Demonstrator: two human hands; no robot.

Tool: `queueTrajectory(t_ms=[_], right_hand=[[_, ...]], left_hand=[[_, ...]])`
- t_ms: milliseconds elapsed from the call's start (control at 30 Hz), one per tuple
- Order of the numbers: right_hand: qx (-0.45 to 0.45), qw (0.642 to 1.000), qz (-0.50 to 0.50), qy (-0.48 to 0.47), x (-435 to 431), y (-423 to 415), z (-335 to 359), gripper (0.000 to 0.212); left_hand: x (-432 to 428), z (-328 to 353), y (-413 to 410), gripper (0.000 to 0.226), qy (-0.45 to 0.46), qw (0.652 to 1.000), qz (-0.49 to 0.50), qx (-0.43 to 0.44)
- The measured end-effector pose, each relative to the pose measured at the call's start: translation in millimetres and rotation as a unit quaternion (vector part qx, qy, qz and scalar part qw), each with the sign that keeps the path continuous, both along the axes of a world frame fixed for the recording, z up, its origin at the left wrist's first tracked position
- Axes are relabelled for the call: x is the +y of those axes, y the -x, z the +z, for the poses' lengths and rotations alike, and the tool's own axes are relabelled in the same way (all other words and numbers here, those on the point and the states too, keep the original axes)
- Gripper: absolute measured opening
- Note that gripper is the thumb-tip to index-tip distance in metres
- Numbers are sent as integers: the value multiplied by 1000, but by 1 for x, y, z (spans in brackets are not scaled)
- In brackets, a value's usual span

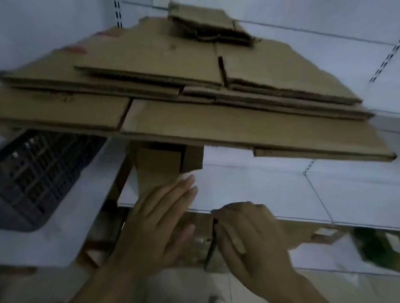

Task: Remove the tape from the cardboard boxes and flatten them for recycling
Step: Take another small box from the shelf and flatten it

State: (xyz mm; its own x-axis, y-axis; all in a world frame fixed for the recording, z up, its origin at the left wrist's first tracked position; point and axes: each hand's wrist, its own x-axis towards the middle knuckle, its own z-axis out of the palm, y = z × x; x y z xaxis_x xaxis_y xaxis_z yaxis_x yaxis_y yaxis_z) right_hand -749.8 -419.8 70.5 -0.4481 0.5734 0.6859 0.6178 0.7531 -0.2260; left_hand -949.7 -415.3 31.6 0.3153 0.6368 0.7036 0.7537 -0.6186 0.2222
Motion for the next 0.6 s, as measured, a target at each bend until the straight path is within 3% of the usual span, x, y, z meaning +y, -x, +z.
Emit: queueTrajectory(t_ms=[133,367,600], right_hand=[[-75,982,10,176,19,21,-75,7],[-17,941,-7,338,108,66,-123,43],[-166,935,-112,293,244,140,-101,75]], left_hand=[[-27,-58,25,57,230,964,79,-108],[-38,-69,44,60,285,924,162,-195],[-60,-67,42,40,272,914,208,-218]])
